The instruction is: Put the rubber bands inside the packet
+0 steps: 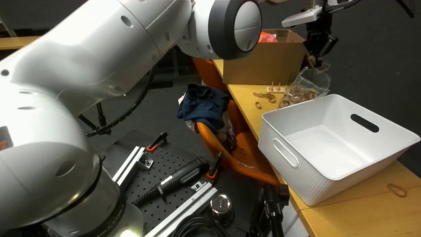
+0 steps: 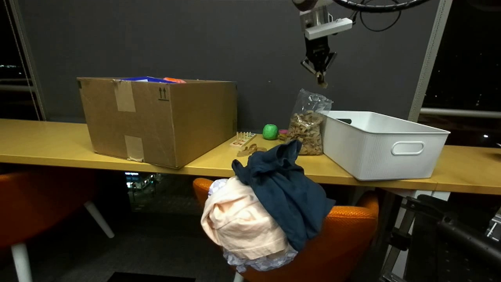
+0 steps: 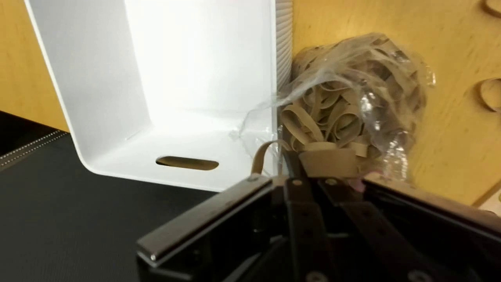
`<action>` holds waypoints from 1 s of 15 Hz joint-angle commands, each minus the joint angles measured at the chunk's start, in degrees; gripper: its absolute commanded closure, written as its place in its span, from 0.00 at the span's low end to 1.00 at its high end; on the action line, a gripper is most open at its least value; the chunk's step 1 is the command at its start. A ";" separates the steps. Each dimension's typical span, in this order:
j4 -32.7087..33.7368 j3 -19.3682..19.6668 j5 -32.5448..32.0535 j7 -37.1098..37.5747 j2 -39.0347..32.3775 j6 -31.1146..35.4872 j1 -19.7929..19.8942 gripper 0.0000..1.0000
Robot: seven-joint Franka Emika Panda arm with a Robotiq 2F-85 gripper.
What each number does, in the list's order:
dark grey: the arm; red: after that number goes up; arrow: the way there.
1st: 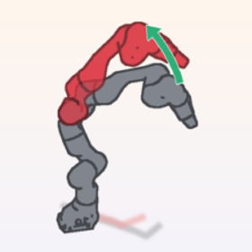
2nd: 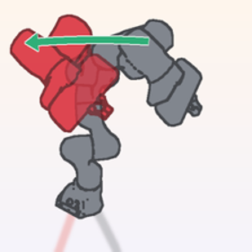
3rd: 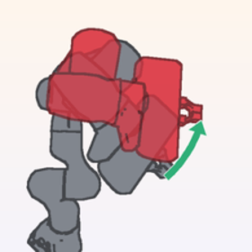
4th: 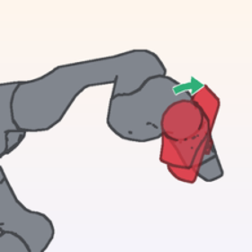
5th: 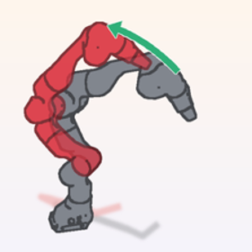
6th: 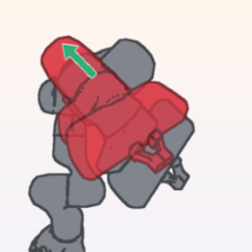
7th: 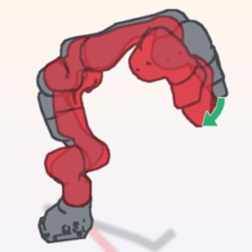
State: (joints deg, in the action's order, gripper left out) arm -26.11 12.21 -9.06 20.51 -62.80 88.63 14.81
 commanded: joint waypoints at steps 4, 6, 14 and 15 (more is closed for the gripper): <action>2.18 0.39 0.31 1.23 -6.05 2.56 2.70 1.00; 1.90 0.75 -0.18 1.13 -5.96 4.69 2.35 0.72; 1.18 0.82 -0.36 1.88 -0.11 7.24 -0.06 0.16; 1.40 0.40 -0.09 1.41 0.99 7.52 -0.61 0.08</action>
State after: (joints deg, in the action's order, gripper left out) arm -24.70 12.38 -9.12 21.73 -64.95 96.02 15.66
